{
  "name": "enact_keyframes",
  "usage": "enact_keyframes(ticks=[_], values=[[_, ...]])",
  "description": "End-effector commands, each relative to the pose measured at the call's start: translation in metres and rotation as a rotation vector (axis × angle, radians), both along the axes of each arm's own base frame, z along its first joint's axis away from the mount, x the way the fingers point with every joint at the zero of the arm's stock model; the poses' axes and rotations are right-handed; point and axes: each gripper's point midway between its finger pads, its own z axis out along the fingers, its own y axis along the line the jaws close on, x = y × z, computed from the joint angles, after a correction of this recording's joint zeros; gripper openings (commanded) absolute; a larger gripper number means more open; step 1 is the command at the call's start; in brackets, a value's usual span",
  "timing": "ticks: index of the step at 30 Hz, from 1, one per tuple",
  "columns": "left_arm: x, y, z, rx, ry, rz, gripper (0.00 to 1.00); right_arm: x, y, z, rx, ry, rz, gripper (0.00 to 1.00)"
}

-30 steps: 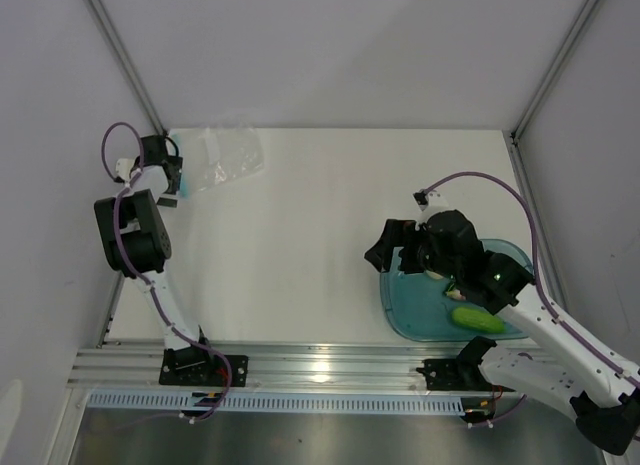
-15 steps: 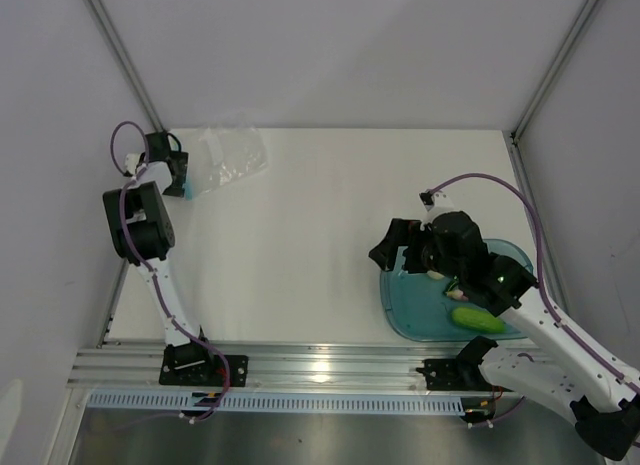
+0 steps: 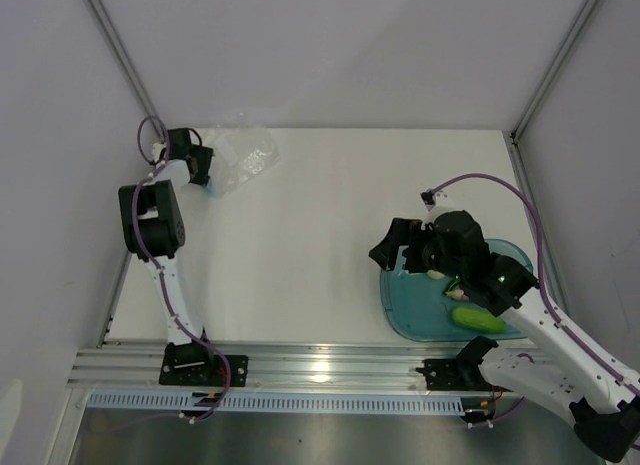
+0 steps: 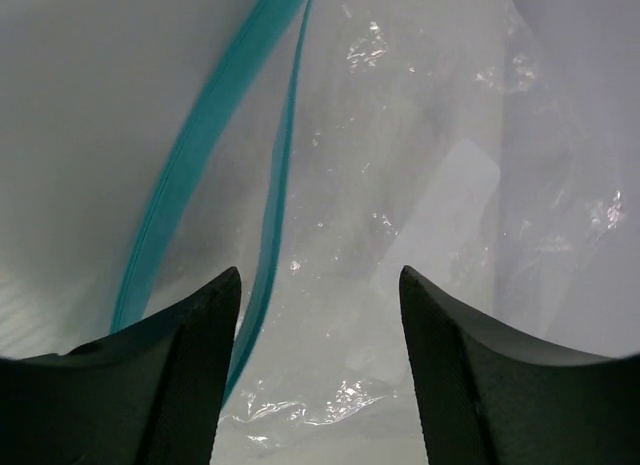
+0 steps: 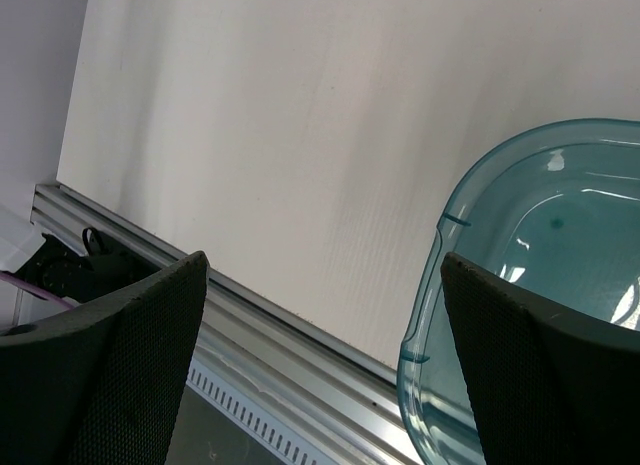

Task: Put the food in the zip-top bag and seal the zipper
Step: Pick up the zipper food storage bag at the center of the board.

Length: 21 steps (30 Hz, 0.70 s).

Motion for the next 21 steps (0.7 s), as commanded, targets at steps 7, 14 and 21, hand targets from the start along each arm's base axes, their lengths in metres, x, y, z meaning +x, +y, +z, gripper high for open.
enact_keyframes(ticks=[7, 14, 21], values=[[0.002, -0.028, 0.006, 0.01, -0.048, -0.105, 0.44, -0.001, -0.004, 0.014, 0.026, -0.057, 0.004, 0.99], [-0.02, -0.042, 0.019, -0.016, -0.069, -0.187, 0.01, 0.0, -0.004, 0.008, 0.014, -0.034, 0.0, 0.99], [-0.064, -0.094, 0.065, -0.068, -0.184, -0.404, 0.01, 0.01, -0.02, -0.007, -0.07, -0.004, -0.081, 0.99]])
